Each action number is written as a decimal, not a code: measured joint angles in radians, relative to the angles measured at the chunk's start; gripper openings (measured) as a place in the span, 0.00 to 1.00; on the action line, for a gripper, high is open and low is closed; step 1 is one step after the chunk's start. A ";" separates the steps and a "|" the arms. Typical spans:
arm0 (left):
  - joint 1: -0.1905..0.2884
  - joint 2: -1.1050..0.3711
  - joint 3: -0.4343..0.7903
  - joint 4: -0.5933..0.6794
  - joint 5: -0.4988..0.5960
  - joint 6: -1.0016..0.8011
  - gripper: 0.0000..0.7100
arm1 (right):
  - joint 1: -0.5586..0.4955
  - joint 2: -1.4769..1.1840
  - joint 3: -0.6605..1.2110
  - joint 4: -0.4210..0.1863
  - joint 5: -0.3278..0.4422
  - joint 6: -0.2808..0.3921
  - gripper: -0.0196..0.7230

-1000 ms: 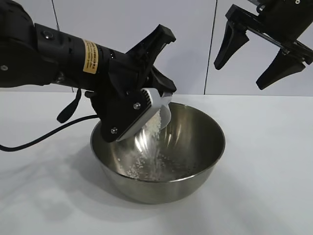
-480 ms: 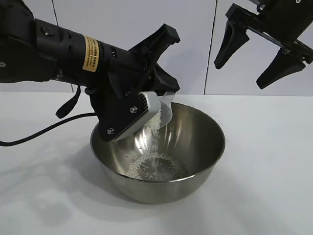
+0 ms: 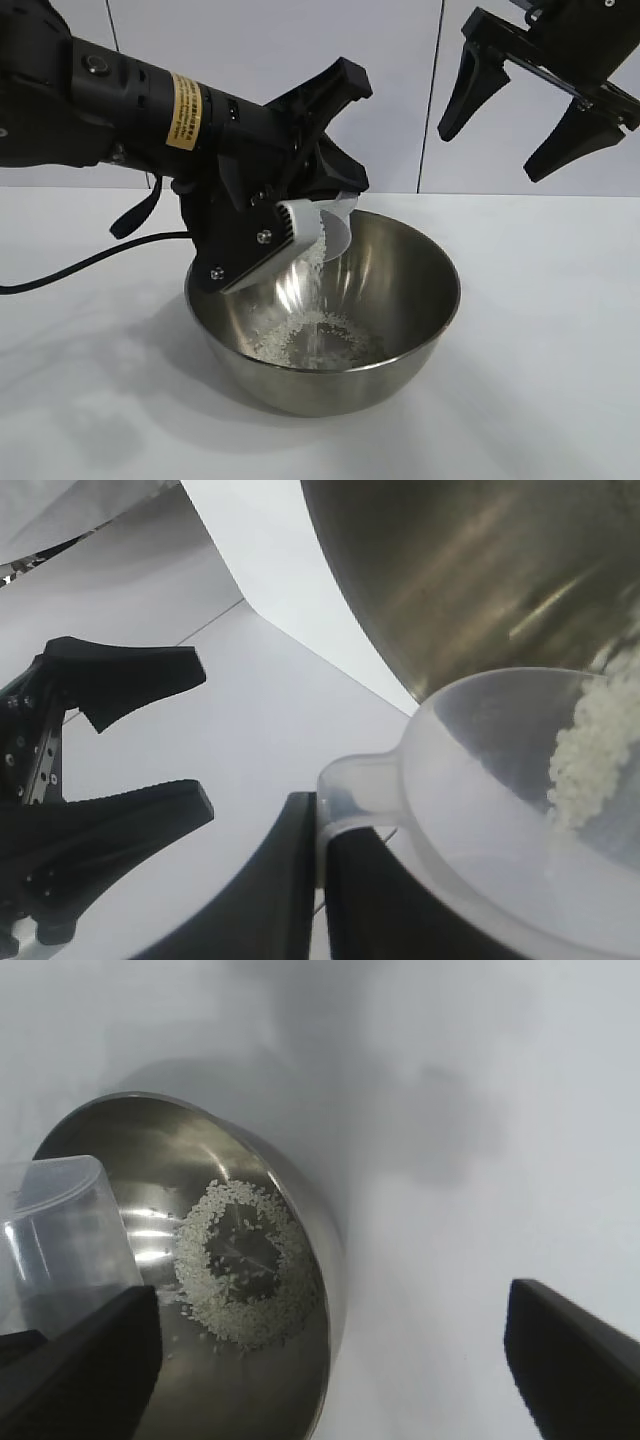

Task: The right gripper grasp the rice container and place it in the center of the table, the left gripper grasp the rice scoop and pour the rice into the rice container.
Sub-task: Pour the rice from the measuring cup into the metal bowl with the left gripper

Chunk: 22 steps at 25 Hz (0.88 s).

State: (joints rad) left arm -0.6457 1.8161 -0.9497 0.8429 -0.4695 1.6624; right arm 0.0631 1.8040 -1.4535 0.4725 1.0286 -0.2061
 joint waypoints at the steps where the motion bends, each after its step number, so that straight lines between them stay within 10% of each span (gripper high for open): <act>1: 0.000 0.000 0.000 0.000 0.002 0.003 0.01 | 0.000 0.000 0.000 0.000 0.000 0.000 0.89; 22: 0.000 0.000 0.000 0.001 0.005 0.018 0.01 | 0.000 0.000 0.000 0.000 0.000 0.000 0.89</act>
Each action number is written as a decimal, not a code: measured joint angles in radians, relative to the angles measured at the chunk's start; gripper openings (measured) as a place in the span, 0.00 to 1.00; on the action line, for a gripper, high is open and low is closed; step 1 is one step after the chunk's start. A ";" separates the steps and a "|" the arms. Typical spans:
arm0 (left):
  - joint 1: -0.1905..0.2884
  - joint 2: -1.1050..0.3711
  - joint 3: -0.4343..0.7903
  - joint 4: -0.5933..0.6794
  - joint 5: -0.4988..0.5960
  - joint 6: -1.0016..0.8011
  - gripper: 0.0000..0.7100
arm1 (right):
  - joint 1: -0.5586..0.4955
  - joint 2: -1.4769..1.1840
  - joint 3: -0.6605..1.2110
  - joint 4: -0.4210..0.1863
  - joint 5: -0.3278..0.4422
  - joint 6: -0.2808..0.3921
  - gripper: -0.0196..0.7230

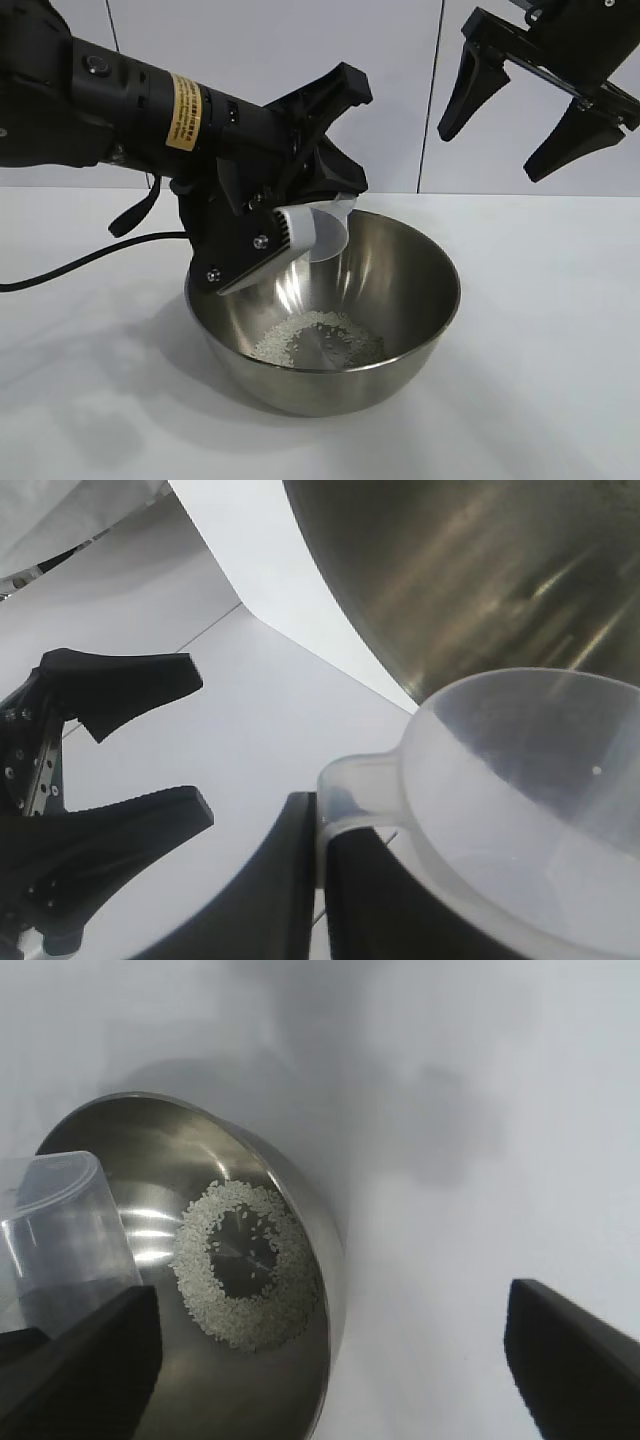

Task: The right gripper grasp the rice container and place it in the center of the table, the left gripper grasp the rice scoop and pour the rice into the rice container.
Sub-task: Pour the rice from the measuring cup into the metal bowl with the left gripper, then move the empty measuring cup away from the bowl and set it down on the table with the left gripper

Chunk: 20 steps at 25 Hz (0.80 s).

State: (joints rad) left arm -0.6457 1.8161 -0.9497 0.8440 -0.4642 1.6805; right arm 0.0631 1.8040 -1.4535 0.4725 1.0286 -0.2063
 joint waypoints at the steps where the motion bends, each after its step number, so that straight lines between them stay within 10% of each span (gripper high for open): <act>1: 0.000 0.000 0.000 0.000 0.000 0.000 0.01 | 0.000 0.000 0.000 0.000 0.000 0.000 0.89; 20: 0.000 0.000 0.010 -0.386 -0.264 -0.404 0.01 | 0.000 0.000 0.000 0.000 -0.003 0.000 0.89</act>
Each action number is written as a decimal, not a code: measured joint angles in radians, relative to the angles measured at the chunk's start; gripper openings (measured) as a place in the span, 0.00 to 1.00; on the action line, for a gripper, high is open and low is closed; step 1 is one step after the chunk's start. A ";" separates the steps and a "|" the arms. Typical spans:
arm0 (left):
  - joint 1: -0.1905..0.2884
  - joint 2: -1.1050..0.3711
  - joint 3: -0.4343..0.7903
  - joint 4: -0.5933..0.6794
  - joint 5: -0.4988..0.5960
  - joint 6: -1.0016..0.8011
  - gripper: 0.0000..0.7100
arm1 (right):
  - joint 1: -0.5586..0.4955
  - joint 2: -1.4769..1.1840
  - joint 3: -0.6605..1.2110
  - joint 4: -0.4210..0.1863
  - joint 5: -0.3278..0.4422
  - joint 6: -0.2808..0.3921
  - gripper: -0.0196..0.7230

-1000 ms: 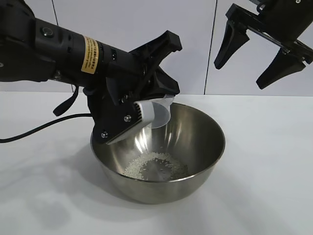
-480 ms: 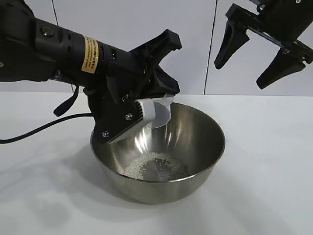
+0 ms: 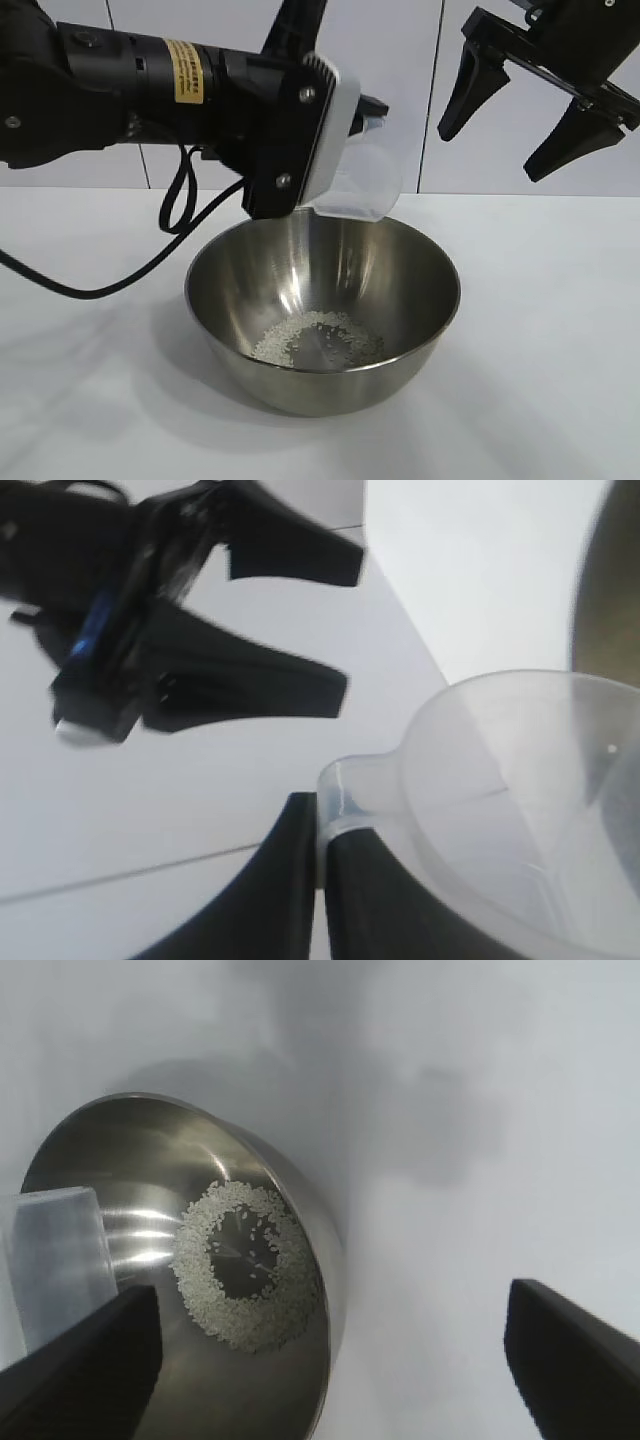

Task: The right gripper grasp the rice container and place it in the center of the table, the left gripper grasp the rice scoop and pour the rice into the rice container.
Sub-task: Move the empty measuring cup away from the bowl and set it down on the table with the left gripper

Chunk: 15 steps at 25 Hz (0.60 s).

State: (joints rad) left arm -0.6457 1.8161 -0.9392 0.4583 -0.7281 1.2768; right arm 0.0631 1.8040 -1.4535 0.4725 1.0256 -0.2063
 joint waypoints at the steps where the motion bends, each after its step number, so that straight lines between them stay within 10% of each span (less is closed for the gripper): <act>1: 0.000 0.000 0.008 -0.061 -0.027 -0.027 0.01 | 0.000 0.000 0.000 0.000 -0.001 0.000 0.89; 15: 0.000 -0.116 0.128 -0.749 -0.295 -0.617 0.01 | 0.000 0.000 0.000 0.000 -0.024 -0.001 0.89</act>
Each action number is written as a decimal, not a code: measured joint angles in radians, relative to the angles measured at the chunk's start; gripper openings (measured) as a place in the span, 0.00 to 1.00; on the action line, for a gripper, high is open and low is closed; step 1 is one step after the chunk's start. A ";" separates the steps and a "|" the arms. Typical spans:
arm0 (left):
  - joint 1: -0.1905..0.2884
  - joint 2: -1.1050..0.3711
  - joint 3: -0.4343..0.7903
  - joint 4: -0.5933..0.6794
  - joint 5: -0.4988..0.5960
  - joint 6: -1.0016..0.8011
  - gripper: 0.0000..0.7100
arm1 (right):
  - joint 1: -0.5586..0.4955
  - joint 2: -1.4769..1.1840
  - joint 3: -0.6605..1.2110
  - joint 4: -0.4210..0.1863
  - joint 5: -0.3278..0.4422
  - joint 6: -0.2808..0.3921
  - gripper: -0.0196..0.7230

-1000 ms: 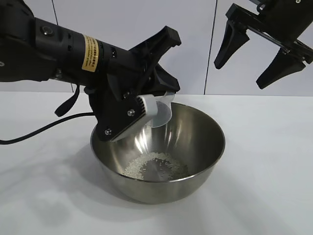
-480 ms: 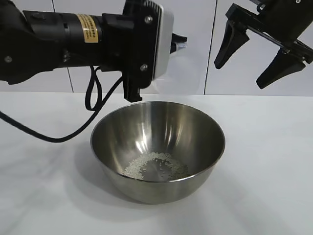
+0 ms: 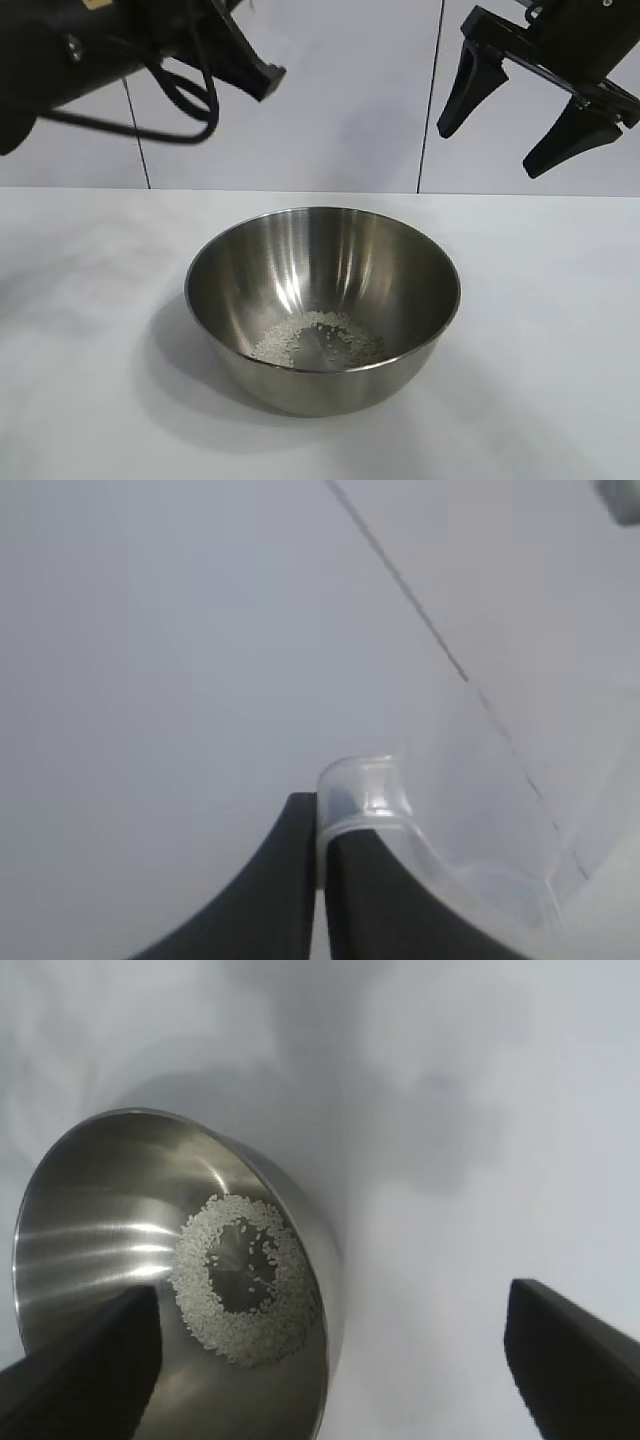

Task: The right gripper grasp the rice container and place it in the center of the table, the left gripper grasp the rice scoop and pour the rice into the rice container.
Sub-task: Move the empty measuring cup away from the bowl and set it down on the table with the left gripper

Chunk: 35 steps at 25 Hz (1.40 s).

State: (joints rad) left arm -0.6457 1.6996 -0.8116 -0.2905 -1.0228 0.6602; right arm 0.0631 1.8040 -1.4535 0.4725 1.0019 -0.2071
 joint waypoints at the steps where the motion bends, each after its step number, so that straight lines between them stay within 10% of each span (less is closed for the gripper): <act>1: 0.000 -0.005 0.003 -0.043 -0.001 -0.037 0.01 | 0.000 0.000 0.000 0.000 0.000 0.000 0.89; 12: 0.011 -0.020 0.057 -0.191 -0.060 -0.197 0.01 | 0.000 0.000 0.000 0.004 -0.003 0.000 0.89; 35: 0.250 -0.031 0.468 -0.016 -0.112 -0.405 0.01 | 0.000 0.000 0.000 0.007 -0.016 0.000 0.89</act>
State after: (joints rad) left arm -0.3956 1.6683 -0.3441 -0.3068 -1.1345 0.2553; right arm 0.0631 1.8040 -1.4535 0.4800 0.9854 -0.2071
